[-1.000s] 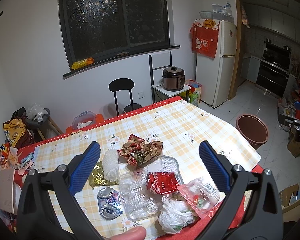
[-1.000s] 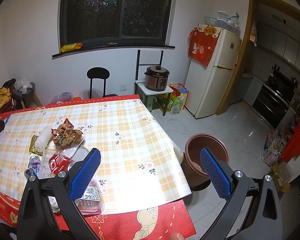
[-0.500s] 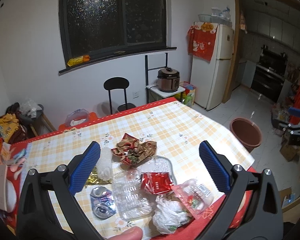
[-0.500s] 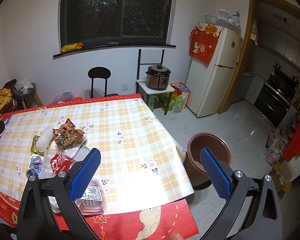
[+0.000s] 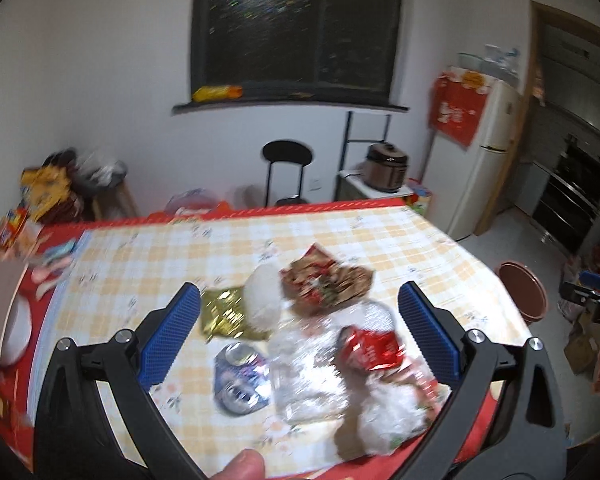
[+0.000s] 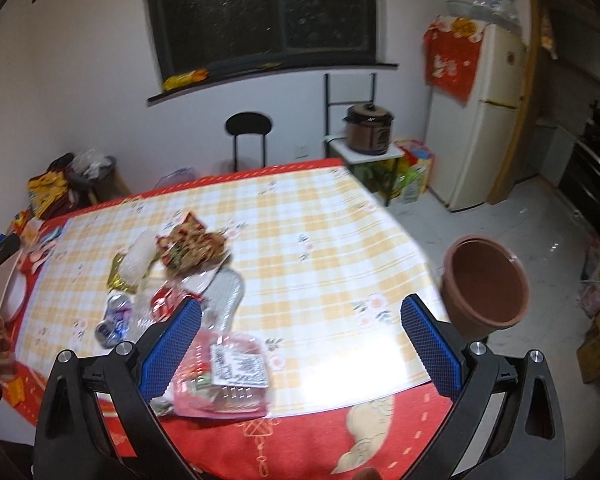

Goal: Collect trash
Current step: 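Grasp the clear plastic box with red label with the right gripper while the left tool approaches the white bag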

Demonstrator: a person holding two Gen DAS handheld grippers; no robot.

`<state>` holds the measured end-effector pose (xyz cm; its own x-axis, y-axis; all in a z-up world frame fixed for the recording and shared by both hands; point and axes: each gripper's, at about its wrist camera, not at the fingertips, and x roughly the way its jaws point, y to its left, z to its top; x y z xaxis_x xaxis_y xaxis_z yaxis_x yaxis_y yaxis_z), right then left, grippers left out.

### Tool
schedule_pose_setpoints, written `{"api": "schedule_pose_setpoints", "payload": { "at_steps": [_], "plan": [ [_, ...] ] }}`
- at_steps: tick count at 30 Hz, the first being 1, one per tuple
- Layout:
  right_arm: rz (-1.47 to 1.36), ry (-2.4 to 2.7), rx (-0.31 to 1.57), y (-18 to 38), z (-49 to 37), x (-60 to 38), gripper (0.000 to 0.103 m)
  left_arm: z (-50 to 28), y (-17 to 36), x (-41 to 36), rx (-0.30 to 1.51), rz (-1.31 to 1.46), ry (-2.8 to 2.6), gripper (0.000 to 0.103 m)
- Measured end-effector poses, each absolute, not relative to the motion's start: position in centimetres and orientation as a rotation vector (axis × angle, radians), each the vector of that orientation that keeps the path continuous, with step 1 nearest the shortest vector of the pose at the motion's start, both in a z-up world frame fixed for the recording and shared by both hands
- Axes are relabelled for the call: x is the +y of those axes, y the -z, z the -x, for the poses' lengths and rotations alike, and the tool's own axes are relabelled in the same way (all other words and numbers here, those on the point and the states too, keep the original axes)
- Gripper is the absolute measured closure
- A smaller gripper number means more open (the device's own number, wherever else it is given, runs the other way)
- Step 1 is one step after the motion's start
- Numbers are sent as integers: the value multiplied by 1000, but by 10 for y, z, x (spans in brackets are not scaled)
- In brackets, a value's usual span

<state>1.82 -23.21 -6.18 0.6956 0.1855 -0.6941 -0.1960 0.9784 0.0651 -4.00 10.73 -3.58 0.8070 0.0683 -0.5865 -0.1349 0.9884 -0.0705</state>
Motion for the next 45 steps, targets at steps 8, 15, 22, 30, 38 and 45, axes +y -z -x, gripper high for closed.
{"api": "schedule_pose_setpoints", "payload": {
  "at_steps": [8,15,22,30,38,45],
  "plan": [
    [47,-295,817,80,-23,-195,5,64,57,156,636,157,-196,5],
    [89,-346,891,102,-26,-163,5,74,71,177,666,176,-217,5],
    [154,-336,957,132,-29,-136,5,75,94,183,715,224,-174,6],
    [123,-352,1090,175,-47,-115,4,71,111,182,738,208,-179,6],
    [25,-321,1243,219,-63,-109,4,73,124,185,767,220,-168,6],
    [21,-307,1277,232,-69,-101,5,76,132,183,784,223,-163,7]
  ]
}}
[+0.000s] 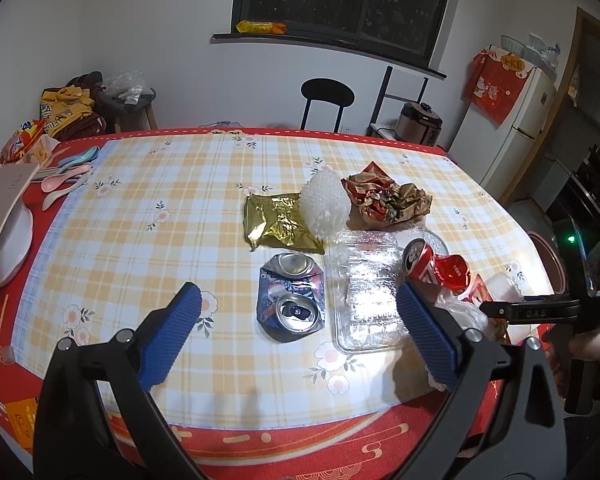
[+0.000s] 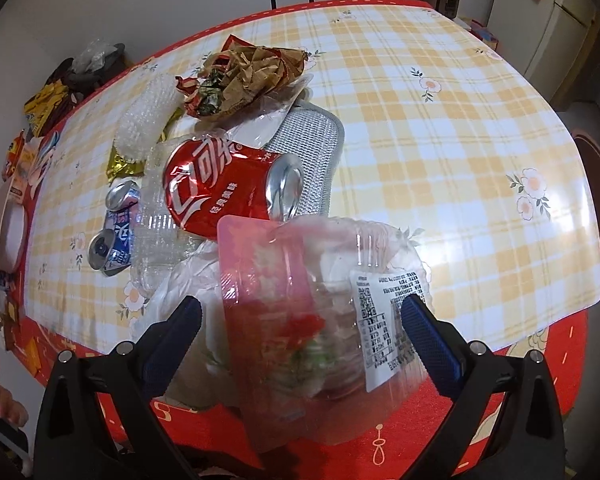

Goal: Collect trash
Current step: 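Grasp the clear plastic box with red label with the right gripper while the left tool approaches the white bag, then grasp and lift the white plastic bag with the left gripper while the right gripper holds the box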

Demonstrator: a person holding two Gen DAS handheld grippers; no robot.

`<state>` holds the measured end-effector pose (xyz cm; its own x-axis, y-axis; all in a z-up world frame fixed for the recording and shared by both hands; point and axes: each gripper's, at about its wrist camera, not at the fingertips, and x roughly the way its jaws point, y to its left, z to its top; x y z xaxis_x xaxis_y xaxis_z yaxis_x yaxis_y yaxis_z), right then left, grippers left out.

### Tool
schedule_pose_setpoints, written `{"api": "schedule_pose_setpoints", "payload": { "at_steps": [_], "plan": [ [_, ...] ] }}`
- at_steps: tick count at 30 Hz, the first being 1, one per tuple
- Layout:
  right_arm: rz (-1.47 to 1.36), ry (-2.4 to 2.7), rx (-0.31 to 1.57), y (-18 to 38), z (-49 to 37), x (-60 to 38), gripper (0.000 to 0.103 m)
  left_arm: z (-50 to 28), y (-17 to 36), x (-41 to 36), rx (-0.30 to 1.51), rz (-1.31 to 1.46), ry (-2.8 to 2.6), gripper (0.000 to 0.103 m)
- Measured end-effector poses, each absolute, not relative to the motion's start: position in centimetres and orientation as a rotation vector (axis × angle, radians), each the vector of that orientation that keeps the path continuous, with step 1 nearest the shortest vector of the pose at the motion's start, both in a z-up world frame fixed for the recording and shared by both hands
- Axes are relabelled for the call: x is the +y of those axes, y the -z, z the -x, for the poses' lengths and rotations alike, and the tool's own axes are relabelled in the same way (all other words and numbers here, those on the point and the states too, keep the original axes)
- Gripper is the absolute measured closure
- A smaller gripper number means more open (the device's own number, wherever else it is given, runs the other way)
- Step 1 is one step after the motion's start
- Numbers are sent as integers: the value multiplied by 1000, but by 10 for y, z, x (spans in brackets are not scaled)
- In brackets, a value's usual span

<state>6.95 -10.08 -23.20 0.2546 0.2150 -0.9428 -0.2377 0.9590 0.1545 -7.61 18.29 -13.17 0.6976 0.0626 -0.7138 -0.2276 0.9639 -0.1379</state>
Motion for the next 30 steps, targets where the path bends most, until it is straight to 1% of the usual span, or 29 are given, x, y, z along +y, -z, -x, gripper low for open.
{"api": "schedule_pose_setpoints", "payload": {
  "at_steps": [3,6,14,19,21,30],
  "plan": [
    [26,-298,1291,235,-72,-102,7,75,132,179,785,219,-158,7],
    [25,-291,1301,236,-74,-105,16,74,132,176,784,218,-152,8],
    [-48,-322,1266,219,-73,-123,31,67,133,163,790,213,-120,8],
    [-122,-335,1237,206,-71,-145,42,57,134,147,794,194,-79,9],
    [-153,-334,1227,202,-69,-155,45,53,134,142,797,189,-67,9],
    [-213,-341,1200,199,-61,-189,50,37,141,110,827,182,20,12]
  ]
}}
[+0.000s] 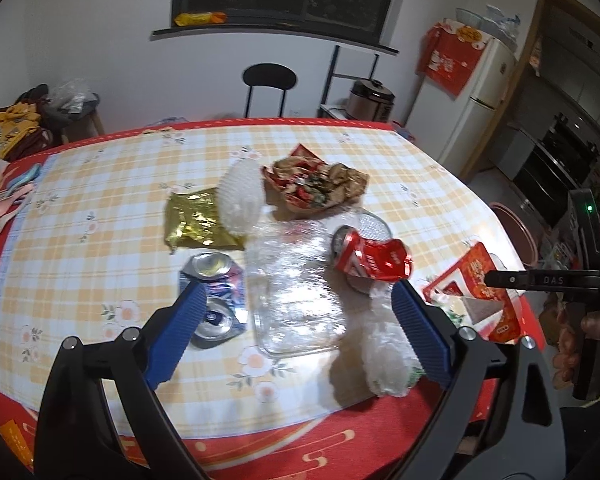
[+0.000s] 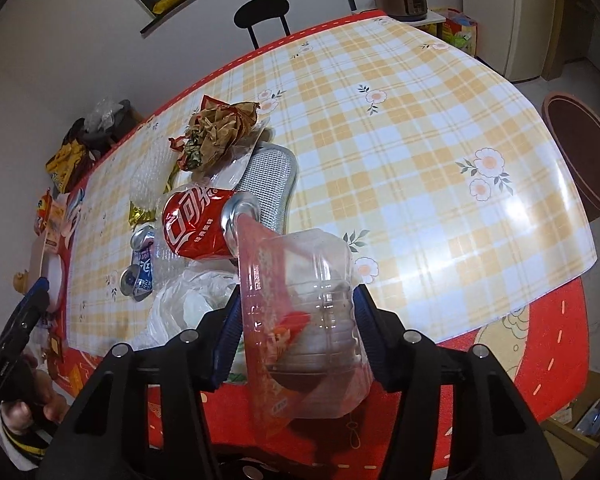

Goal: Collect trash
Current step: 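Grasp and lift the white plastic bag with the left gripper while the right gripper holds the box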

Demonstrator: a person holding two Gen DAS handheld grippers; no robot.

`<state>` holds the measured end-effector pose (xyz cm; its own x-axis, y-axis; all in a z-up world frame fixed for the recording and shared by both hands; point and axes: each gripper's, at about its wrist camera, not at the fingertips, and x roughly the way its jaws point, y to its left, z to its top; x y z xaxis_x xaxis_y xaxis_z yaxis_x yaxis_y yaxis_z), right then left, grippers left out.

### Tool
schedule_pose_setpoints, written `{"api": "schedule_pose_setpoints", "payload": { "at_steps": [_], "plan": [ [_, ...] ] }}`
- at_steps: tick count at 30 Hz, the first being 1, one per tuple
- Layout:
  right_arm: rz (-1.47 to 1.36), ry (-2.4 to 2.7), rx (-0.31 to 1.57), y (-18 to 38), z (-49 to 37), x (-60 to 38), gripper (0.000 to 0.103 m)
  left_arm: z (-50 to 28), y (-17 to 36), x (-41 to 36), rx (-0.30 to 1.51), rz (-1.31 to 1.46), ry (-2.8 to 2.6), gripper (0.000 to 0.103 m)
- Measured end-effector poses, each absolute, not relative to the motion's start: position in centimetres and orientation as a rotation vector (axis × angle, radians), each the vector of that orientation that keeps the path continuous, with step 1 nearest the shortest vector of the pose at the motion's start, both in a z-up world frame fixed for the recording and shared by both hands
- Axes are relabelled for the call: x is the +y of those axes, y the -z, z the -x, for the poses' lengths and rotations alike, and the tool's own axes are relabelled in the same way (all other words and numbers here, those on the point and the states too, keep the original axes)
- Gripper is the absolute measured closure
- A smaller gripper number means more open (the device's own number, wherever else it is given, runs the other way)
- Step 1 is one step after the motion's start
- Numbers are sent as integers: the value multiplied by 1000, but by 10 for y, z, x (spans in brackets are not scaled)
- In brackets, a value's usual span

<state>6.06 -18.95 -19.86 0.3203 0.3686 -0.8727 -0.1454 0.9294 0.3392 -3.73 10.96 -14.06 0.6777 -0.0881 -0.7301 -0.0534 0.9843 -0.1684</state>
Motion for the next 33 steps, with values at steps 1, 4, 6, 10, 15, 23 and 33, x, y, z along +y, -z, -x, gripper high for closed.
{"api": "schedule_pose_setpoints", "payload": {
  "at_steps": [1,4,6,10,15,23,33],
  "plan": [
    [-212,-344,1198,199,-60,-190,50,35,142,106,835,179,30,12],
    [-210,-356,1190,199,-58,-193,50,32,145,97,854,183,60,14],
    [-203,-363,1185,199,-57,-194,50,30,148,92,867,187,70,14],
    [-173,-362,1194,204,-56,-195,50,26,154,84,896,190,78,14],
    [-227,-392,1194,210,-54,-204,52,25,158,74,925,189,85,15],
    [-251,-441,1160,207,-57,-212,53,21,168,56,977,211,93,16],
    [-246,-478,1121,200,-66,-230,53,14,189,42,1052,390,88,18]
  ]
}}
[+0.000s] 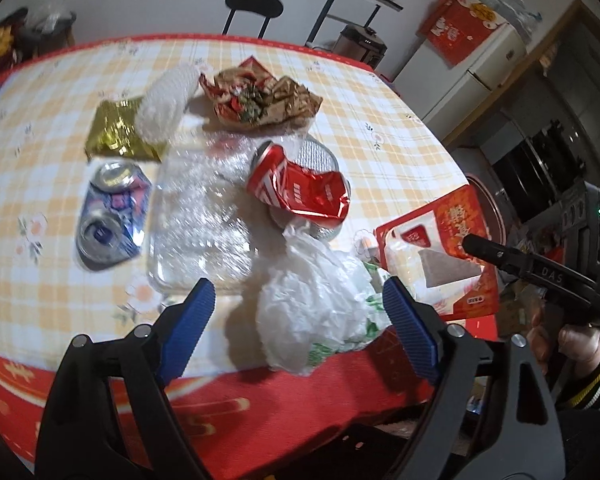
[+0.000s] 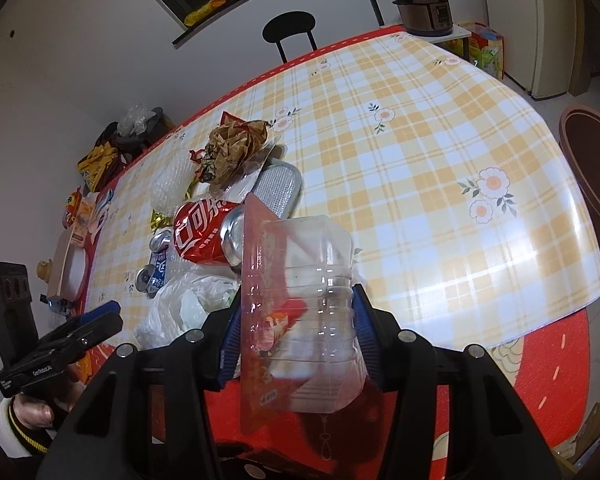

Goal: Collect trash
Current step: 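Grasp and lift the white plastic bag with the left gripper while the right gripper holds the box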

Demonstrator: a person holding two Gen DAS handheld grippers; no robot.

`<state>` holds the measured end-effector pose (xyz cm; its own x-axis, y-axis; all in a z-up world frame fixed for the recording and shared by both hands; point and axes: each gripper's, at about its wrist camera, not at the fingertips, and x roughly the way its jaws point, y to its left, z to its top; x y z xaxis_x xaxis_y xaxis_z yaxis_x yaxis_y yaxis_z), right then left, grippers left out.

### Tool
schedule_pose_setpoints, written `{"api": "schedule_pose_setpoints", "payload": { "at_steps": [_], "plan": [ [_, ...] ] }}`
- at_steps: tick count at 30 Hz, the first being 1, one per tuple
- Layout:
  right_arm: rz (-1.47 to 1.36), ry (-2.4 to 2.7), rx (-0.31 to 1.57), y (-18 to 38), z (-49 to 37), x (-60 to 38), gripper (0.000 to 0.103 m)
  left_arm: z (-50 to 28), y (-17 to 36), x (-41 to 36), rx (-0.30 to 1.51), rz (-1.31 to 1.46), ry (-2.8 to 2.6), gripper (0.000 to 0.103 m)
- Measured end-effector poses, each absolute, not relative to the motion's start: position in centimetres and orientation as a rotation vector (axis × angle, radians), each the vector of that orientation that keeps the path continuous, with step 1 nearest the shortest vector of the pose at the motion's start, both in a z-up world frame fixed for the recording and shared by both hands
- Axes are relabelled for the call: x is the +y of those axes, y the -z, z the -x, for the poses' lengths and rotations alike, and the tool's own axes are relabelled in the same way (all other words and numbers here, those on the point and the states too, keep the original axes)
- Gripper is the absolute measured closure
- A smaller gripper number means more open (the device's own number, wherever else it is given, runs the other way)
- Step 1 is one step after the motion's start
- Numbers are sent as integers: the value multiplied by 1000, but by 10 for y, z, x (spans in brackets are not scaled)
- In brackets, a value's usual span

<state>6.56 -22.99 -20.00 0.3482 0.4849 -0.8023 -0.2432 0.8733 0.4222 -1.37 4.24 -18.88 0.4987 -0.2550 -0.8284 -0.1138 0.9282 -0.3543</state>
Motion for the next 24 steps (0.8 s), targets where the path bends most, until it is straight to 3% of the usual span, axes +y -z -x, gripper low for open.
{"api": "schedule_pose_setpoints", "payload": {
  "at_steps": [22,24],
  "plan": [
    [-167,-577,1122,203,-89,-260,53,5,256,33,1181,759,-128,19],
    [-161,-592,1133,205,-91,-259,53,7,260,32,1186,774,-128,27]
  ]
}}
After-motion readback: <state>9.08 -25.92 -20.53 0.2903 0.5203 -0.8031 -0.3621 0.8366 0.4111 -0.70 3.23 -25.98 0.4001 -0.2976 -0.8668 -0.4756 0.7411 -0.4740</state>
